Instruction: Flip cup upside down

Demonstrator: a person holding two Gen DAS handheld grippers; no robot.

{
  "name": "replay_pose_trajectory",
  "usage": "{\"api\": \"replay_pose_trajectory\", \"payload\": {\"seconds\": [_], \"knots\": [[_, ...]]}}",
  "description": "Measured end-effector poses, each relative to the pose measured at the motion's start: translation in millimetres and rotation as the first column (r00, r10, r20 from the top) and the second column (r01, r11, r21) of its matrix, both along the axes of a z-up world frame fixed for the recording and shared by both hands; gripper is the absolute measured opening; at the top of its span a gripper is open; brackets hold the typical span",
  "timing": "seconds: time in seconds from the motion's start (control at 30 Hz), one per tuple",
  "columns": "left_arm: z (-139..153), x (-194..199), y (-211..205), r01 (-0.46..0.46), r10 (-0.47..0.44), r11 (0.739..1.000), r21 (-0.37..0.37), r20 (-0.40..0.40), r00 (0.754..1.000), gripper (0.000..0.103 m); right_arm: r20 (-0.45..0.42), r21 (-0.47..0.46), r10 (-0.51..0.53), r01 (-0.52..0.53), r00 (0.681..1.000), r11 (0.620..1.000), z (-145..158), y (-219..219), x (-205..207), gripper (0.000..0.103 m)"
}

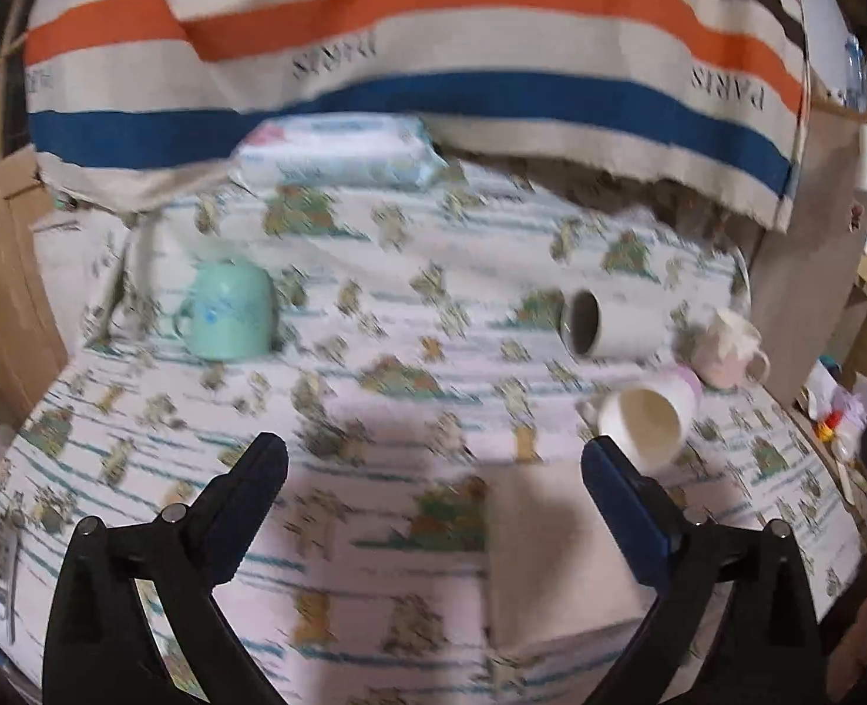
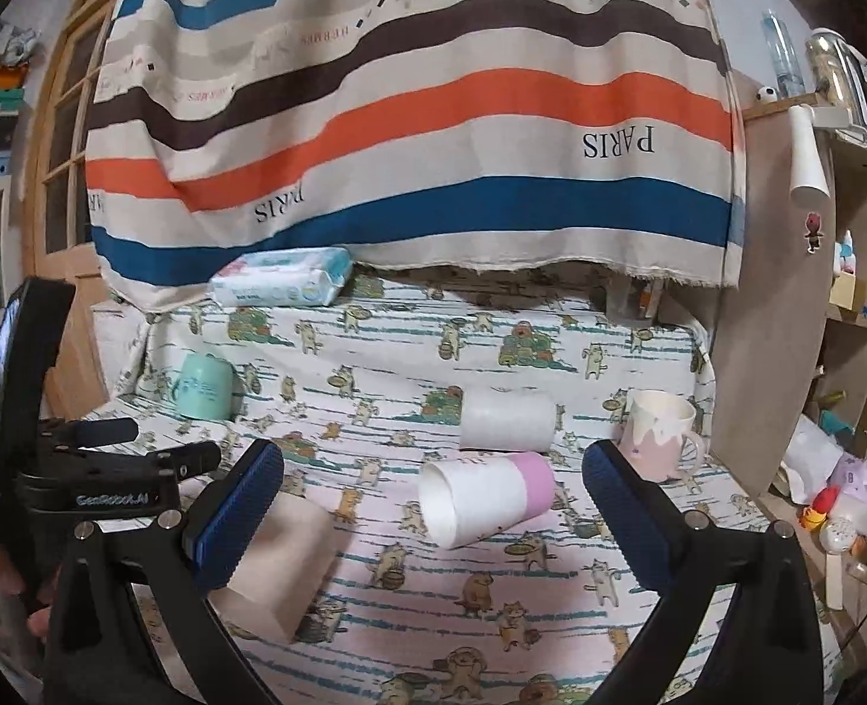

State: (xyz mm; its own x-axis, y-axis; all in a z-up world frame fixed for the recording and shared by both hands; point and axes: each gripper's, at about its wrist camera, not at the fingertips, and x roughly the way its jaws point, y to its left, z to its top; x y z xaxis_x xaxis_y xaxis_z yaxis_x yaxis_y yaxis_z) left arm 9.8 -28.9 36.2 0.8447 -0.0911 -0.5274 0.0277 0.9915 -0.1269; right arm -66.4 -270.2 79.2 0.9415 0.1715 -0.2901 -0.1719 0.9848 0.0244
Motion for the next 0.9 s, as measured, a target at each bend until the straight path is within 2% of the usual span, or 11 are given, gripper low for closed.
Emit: {"api": "replay_pose_trajectory", "payload": {"seconds": [0.07,0.2,0.3,0.43,0.53,0.73,0.9], "knots": [[-2.4,-3.7,10.7,-0.033,0.033,0.999,0.012,0.060,0.998,0.102,-0.013,0.027,0.001,-0.001,1.000,1.000,1.4,0.0,-0.1,0.103],[-13.7,-12.4,27.2,-0.087,0.071,0.993,0.086,0.178,0.982,0.103,-0.057,0.047,-0.032,0.035,0.998,0.998,-1.4,4.2,7.6,0.103],[-24.7,-15.3,39.4,-0.060,0.046,0.997,0.057,0.210,0.977,0.103,-0.137,-0.009,-0.081,0.080,0.987,0.997,-9.3,11.7,22.7,0.103],[-33.8,-19.9,50.5,-0.084,0.066,0.995,0.062,0.255,0.965,0.103,-0.191,-0.023,-0.051,0.047,0.980,0.999,-20.0,20.7,33.7,0.103],[-36.3,-19.7,58.6,-0.085,0.067,0.995,0.054,0.269,0.961,0.103,-0.233,-0.006,-0.009,0.007,0.973,1.000,-25.2,28.0,40.2,0.103],[-37.7,-14.5,66.9,-0.110,0.098,0.993,0.033,0.260,0.961,0.103,-0.264,-0.020,-0.020,0.016,0.964,1.000,-26.0,45.0,53.4,0.103],[-37.9,-12.0,65.5,-0.127,0.096,0.986,0.104,0.267,0.959,0.103,-0.298,-0.037,-0.012,0.001,0.955,0.999,-26.0,57.3,63.0,0.103]]}}
